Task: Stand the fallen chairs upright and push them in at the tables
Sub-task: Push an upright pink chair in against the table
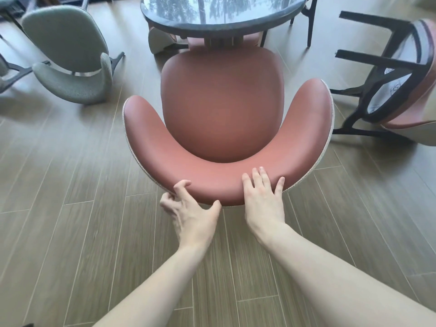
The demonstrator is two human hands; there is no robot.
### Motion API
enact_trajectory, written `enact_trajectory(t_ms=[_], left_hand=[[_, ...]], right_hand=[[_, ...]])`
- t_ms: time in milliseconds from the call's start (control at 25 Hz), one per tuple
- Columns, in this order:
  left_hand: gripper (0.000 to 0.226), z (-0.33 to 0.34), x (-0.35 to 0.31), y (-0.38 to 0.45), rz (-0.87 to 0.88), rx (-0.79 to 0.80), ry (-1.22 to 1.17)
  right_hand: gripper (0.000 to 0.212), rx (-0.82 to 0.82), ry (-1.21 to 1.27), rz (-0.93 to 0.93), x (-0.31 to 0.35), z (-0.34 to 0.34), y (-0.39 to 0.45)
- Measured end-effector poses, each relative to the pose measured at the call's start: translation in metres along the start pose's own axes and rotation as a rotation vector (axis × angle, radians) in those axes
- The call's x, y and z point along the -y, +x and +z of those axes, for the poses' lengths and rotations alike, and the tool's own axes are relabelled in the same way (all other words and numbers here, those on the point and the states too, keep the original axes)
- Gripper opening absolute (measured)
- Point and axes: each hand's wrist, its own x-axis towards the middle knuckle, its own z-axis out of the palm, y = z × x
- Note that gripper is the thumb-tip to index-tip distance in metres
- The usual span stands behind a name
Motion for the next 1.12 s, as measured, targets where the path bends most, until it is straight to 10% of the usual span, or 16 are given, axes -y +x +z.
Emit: enact_trajectory(t_ms=[160, 400, 840, 1120], left_hand=[[0.082, 0.002, -0.016, 0.039, 0.562, 0.124, 0.436], [0.099, 0.018, -0.058, 0.115, 0.539, 0.258, 0.834], [0.073, 0.034, -0.101, 0.221, 0.73, 0.123, 0.74], [0.085, 0.029, -0.118, 0.256, 0.896, 0.504, 1.04]], right_hand=[[0.064, -0.155, -0.046, -0.058, -0.005, -0.021, 0.046], [0.063, -0.184, -0.026, -0.082, -0.01, -0.057, 0.115], [0.061, -0.235, -0.026, -0.09, -0.014, -0.09, 0.196], [0.068, -0.055, -0.249, -0.443, -0.074, -0.115, 0.226]])
